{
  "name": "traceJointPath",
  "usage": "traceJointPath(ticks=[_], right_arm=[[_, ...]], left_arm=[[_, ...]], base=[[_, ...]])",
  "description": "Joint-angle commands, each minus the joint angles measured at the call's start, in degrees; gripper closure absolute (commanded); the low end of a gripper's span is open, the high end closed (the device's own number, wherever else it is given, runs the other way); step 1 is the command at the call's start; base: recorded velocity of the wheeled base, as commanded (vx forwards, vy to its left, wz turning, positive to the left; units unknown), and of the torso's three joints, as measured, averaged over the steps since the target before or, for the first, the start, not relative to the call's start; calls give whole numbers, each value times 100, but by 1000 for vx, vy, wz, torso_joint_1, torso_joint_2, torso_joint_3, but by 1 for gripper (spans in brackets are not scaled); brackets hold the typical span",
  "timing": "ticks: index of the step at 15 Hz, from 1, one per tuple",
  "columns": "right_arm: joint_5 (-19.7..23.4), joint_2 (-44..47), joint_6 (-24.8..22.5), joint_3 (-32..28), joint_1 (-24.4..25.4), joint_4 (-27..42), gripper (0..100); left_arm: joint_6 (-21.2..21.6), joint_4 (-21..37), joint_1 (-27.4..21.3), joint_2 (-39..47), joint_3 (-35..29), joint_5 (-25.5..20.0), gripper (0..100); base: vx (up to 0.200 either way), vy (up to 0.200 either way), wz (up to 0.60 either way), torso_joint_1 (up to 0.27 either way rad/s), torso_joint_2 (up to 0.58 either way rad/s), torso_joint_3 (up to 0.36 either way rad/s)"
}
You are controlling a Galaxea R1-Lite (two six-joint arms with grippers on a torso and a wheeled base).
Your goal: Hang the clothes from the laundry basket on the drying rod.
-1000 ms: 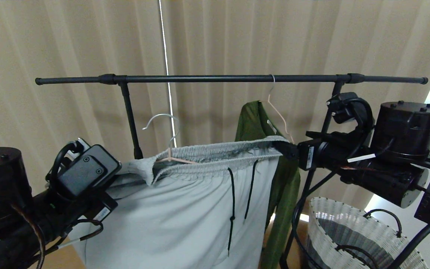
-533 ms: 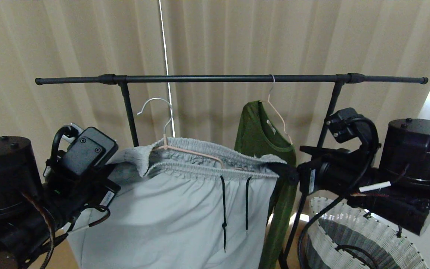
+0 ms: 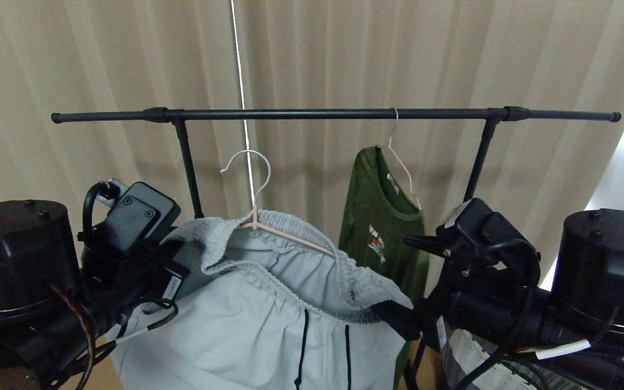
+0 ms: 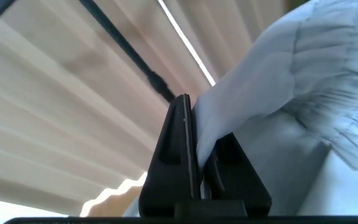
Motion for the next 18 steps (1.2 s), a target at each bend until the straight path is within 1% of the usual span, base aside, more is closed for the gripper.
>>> traceJointPath(ticks=[1, 2, 3, 4, 6, 7, 8, 10, 13, 15, 18], right_arm=[[2, 72, -215, -98, 22, 2, 0], [2, 108, -408, -151, 22, 2, 0], [2, 143, -487, -195, 22, 2, 0], [-6, 178, -575, -309, 22, 28, 0], [-6, 169, -672, -467, 31, 230, 0], [-6, 169, -672, -467, 31, 230, 0], [-6, 266, -856, -617, 40, 344, 0], [-6, 345, -1120, -722, 31, 344, 0], [-33, 468, -1234, -740, 233, 344, 0], [-41, 609, -1296, -916, 365, 344, 0], [-15, 723, -1287, -1056, 532, 309, 0]], left_arm=[[-12, -7, -58, 9, -17, -6, 100], [-21, -34, -58, 9, -26, -6, 100], [-30, -60, -58, 9, -34, -6, 100], [-144, -139, -58, 9, -34, -6, 100], [-390, -157, -190, 18, -87, 3, 100], [-390, -157, -190, 18, -87, 3, 100], [-636, -157, -409, 44, -105, 3, 100], [-750, -157, -506, 62, -113, 12, 100], [-944, -157, -524, 141, -210, 47, 100], [-988, -165, -524, 220, -228, 205, 100], [-1005, -165, -524, 264, -228, 214, 100]], base=[[0, 0, 0, 0, 0, 0], [0, 0, 0, 0, 0, 0], [0, 0, 0, 0, 0, 0], [0, 0, 0, 0, 0, 0], [0, 0, 0, 0, 0, 0], [0, 0, 0, 0, 0, 0], [0, 0, 0, 0, 0, 0], [0, 0, 0, 0, 0, 0], [0, 0, 0, 0, 0, 0], [0, 0, 0, 0, 0, 0], [0, 0, 0, 0, 0, 0]])
